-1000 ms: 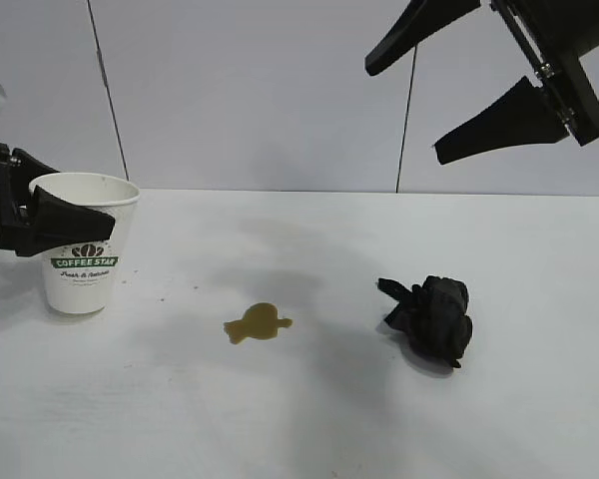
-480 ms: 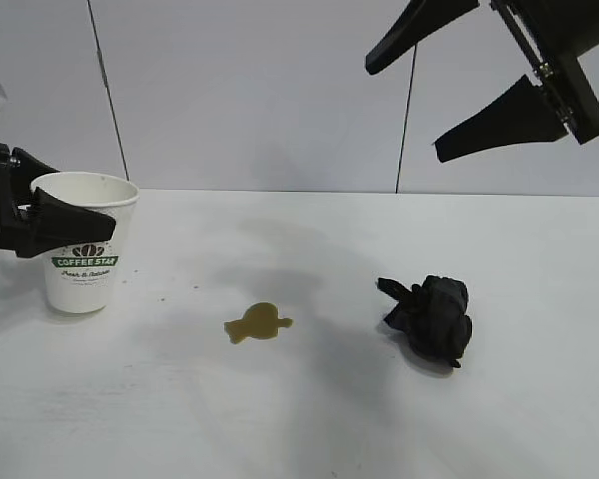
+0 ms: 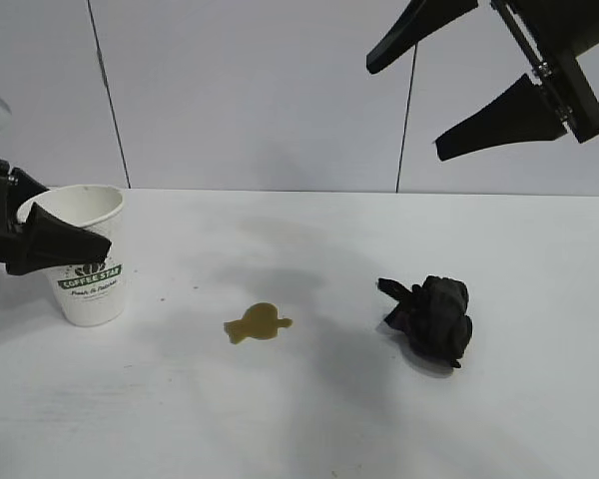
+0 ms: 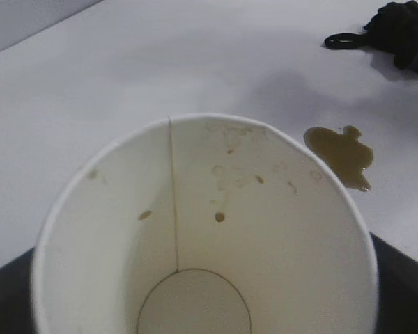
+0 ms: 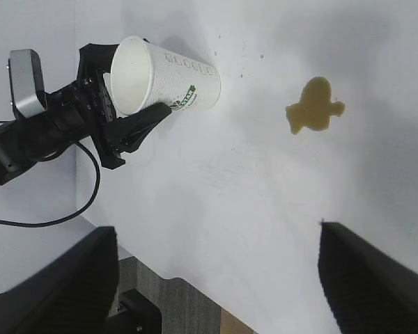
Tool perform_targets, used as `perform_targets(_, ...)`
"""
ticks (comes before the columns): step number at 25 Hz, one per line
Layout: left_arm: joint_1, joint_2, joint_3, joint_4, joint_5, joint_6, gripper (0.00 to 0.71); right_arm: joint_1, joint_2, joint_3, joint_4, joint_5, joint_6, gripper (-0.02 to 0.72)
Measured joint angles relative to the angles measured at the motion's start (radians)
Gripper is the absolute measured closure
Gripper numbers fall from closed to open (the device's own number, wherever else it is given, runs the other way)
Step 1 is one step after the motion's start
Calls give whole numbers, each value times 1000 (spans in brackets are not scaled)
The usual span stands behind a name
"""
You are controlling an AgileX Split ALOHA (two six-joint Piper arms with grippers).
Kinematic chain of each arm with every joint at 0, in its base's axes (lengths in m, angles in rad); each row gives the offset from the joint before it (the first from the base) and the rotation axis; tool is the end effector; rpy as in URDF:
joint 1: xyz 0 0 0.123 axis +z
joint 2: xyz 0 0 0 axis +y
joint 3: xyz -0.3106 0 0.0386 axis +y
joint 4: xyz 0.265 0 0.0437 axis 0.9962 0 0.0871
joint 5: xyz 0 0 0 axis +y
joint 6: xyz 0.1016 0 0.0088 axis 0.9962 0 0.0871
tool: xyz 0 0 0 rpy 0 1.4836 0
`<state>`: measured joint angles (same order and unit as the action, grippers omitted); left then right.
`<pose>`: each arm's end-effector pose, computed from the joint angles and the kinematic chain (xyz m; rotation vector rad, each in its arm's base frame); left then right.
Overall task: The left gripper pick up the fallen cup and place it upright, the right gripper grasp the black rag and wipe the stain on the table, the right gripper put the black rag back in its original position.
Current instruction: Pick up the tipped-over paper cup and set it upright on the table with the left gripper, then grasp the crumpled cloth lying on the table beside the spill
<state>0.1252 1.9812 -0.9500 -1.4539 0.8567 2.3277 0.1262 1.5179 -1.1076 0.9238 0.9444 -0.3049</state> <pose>0.3715 -0.0304 0.1282 1.1169 1.9608 -0.5892 0.3125 0.1061 0.3034 0.0276 2.5799 1.0874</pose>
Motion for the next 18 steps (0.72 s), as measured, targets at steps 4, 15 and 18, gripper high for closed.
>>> perform_targets(4,0,-53,0,71,-41,-60,74,0,0,0,0,0,0,160)
perform_targets(15,0,-75,0,441,-205,-527,74,0,0,0,0,0,0,160)
perform_targets(18,0,-81,0,536,-288,-795,74,0,0,0,0,0,0,160)
